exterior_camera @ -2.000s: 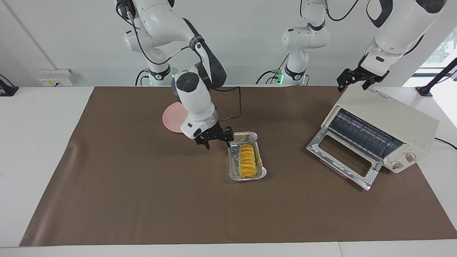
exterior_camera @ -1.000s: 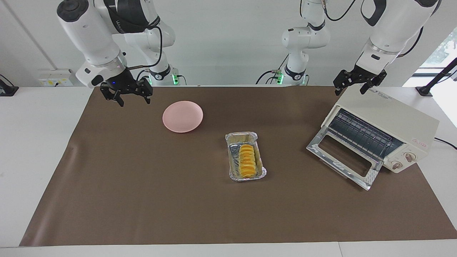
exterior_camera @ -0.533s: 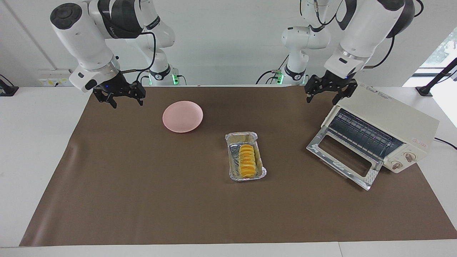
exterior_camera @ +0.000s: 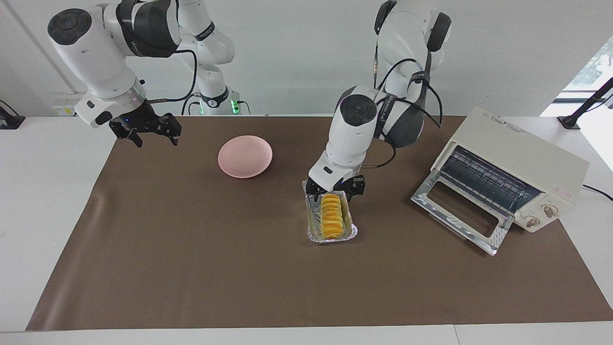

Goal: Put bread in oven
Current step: 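Grasp the foil tray rim with the left gripper and lift it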

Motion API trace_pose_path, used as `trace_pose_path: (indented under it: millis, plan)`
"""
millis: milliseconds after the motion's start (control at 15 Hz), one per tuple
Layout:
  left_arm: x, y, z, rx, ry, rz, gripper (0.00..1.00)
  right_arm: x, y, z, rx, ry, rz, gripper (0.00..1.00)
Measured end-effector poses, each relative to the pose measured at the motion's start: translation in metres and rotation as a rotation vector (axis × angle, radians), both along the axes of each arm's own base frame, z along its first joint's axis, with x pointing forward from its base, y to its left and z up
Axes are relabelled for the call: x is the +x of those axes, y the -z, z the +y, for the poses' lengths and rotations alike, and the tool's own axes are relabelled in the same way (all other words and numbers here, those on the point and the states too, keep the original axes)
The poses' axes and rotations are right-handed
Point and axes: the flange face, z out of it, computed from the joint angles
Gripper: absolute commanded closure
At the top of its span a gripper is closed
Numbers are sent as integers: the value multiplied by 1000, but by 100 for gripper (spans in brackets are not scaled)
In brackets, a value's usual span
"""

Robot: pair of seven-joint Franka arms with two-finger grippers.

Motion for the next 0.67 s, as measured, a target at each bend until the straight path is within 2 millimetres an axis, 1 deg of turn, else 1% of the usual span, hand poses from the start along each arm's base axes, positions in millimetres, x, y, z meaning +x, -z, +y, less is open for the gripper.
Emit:
trace_pose_path:
  millis: [133, 333, 467, 533, 667]
  plan:
    - [-3, 21, -17, 6, 10, -18, 0, 0, -1, 0, -18, -5, -3, 0]
    - [-11, 46, -36, 35, 45, -33, 0, 1, -3, 0, -19, -6, -6, 0]
    - [-16, 57, -42, 46, 55, -27, 7, 1, -3, 1, -18, -8, -7, 0]
    - [-17, 60, -42, 50, 57, -24, 10, 1, -4, 4, -18, -14, -7, 0]
    - [-20, 65, -44, 51, 62, -22, 17, -1, -6, 12, -19, -27, -8, 0]
